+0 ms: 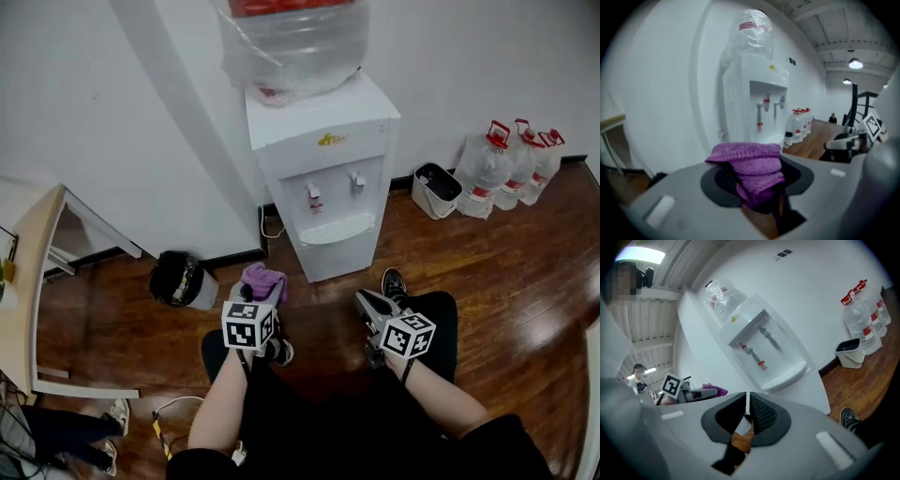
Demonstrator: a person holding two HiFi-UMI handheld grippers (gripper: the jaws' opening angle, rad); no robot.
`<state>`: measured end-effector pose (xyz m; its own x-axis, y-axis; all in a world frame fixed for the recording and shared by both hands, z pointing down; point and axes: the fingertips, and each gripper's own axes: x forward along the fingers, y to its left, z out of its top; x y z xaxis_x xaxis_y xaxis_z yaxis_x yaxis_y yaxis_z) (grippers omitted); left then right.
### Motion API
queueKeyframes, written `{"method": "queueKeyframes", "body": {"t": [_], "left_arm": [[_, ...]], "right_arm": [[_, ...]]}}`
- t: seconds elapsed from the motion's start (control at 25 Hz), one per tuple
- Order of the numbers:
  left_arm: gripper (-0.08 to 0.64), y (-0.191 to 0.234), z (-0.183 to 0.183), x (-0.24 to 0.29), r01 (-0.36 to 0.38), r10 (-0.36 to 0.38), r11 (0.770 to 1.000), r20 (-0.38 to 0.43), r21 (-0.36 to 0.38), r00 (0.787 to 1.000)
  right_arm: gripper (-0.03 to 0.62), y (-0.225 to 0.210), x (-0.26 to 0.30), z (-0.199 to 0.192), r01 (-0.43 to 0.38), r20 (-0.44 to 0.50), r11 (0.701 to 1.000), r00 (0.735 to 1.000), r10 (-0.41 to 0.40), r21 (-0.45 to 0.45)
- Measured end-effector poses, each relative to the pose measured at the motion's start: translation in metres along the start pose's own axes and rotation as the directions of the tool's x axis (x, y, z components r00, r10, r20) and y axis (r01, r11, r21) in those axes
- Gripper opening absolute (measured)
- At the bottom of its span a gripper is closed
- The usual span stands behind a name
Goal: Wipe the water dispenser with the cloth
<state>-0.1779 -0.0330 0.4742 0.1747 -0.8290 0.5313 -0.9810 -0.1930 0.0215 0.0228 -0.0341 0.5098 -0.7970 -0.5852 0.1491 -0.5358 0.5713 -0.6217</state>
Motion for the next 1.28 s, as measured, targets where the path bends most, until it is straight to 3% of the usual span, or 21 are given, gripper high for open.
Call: {"method": "queueKeyframes", "body": {"t": [0.16, 0.28, 0.4, 0.52, 0.6, 0.72, 0.84, 0.96, 1.08, 1.2, 1.28], "left_arm": [[0.216, -0.057, -0.048, -0.034, 0.092, -0.089, 0.974, 0.023, -0.209, 0.996], [0.216, -0.088, -0.029, -0.064, 0.158, -0.129, 0.956, 0.130, -0.248, 0.983], [0.216, -0.111, 0.027, -0.106, 0.175, -0.128, 0.975, 0.299, -0.134, 0.946], [0.216, -0.128, 0.083, -0.153, 0.100, -0.088, 0.995, 0.442, -0.003, 0.893], [0.216, -0.135, 0.110, -0.173, 0.038, -0.058, 0.998, 0.515, 0.050, 0.855], [0.218, -0.149, 0.133, -0.184, 0.008, -0.082, 0.992, 0.606, 0.124, 0.791], [0.218, -0.165, 0.147, -0.191, 0.000, -0.108, 0.987, 0.668, 0.160, 0.736], [0.218, -0.179, 0.164, -0.206, -0.015, -0.120, 0.984, 0.724, 0.178, 0.679], [0.218, -0.197, 0.179, -0.223, -0.069, -0.133, 0.972, 0.767, 0.225, 0.628], [0.218, -0.220, 0.182, -0.237, -0.130, -0.162, 0.947, 0.783, 0.295, 0.600], [0.218, -0.228, 0.184, -0.239, -0.138, -0.176, 0.939, 0.784, 0.315, 0.595]], "right_arm": [[0.017, 0.005, -0.001, -0.014, 0.031, -0.046, 0.999, 0.998, -0.030, 0.019], [0.015, 0.029, -0.007, 0.000, 0.040, -0.050, 0.999, 0.998, -0.040, -0.012], [0.015, 0.071, -0.020, 0.045, 0.035, 0.018, 0.992, 0.999, -0.033, -0.120], [0.015, 0.124, -0.042, 0.095, 0.015, 0.124, 0.959, 0.992, 0.021, -0.283], [0.015, 0.153, -0.055, 0.126, 0.014, 0.193, 0.911, 0.979, 0.073, -0.413], [0.015, 0.182, -0.077, 0.169, 0.071, 0.315, 0.818, 0.939, 0.138, -0.571], [0.015, 0.193, -0.105, 0.190, 0.145, 0.405, 0.766, 0.900, 0.160, -0.626], [0.015, 0.201, -0.128, 0.194, 0.158, 0.410, 0.720, 0.892, 0.189, -0.676], [0.015, 0.206, -0.147, 0.204, 0.138, 0.410, 0.702, 0.882, 0.234, -0.698], [0.015, 0.215, -0.166, 0.213, 0.126, 0.421, 0.679, 0.860, 0.289, -0.723], [0.015, 0.219, -0.171, 0.214, 0.131, 0.427, 0.664, 0.851, 0.306, -0.736]]}}
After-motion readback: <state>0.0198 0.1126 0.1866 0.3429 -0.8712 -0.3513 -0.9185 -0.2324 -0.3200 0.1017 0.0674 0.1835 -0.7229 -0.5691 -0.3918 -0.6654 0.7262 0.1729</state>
